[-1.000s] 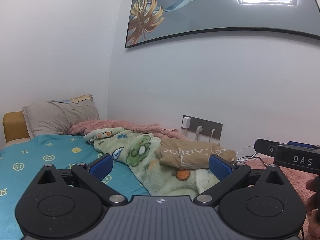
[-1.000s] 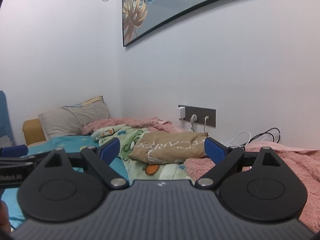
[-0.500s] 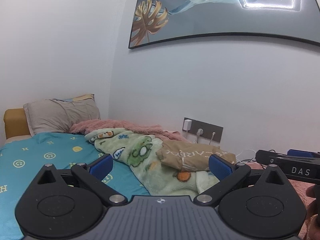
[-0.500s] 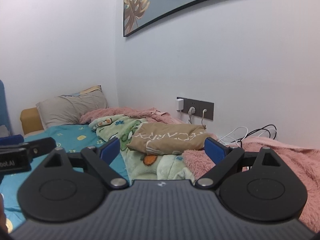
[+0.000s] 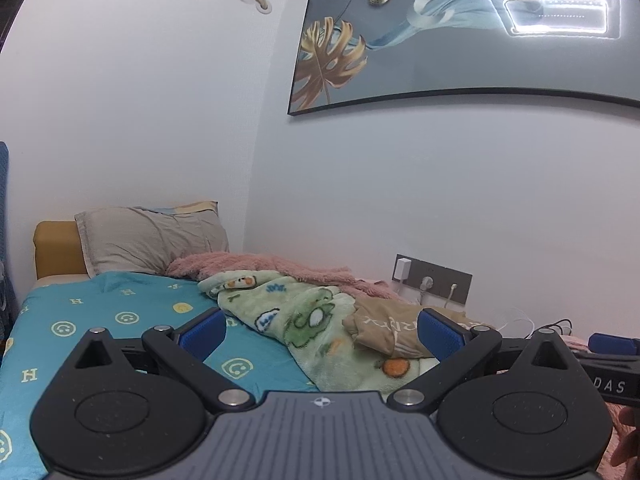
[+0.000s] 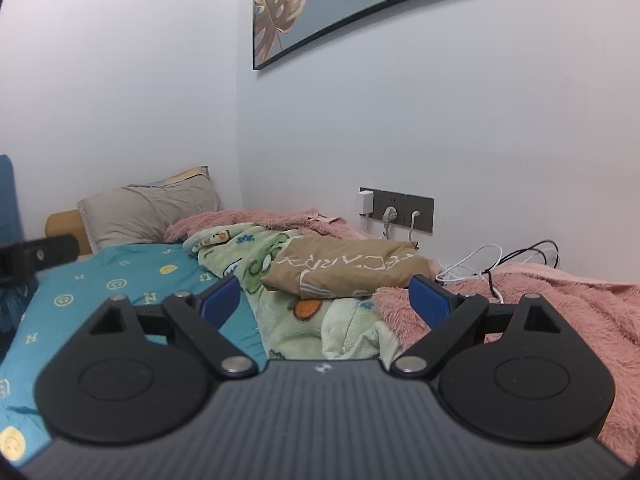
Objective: Fold clothes
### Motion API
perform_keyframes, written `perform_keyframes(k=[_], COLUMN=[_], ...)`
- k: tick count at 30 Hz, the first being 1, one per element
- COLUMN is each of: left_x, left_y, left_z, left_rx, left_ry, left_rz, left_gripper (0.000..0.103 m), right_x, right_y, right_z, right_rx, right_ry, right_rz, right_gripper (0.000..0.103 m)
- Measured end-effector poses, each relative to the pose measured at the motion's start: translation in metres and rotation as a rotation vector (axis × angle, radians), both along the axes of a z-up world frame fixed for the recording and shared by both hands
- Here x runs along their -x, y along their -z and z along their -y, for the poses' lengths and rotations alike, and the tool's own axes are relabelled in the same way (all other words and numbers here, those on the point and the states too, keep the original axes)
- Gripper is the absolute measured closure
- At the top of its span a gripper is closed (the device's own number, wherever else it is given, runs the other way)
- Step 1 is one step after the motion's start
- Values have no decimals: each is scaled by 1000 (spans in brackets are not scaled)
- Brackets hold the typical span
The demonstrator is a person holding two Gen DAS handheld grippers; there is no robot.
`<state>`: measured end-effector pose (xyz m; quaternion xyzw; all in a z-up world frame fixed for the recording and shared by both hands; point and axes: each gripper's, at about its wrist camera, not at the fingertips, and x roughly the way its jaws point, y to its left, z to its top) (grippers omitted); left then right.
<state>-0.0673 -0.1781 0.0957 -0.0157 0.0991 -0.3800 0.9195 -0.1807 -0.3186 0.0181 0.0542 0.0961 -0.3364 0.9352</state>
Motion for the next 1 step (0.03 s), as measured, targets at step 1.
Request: perform_keyframes(k=[1], left_x=[1], left_y=[-1], left_z=[-1], left_rx=[4], left_ry=[0], left_rz=[1], left_gripper=[0], right_x=[1], right_y=[0], right_z=[-2], right_rx=[3], right_ry=[-4], right_rz=[-1], right_gripper=[10])
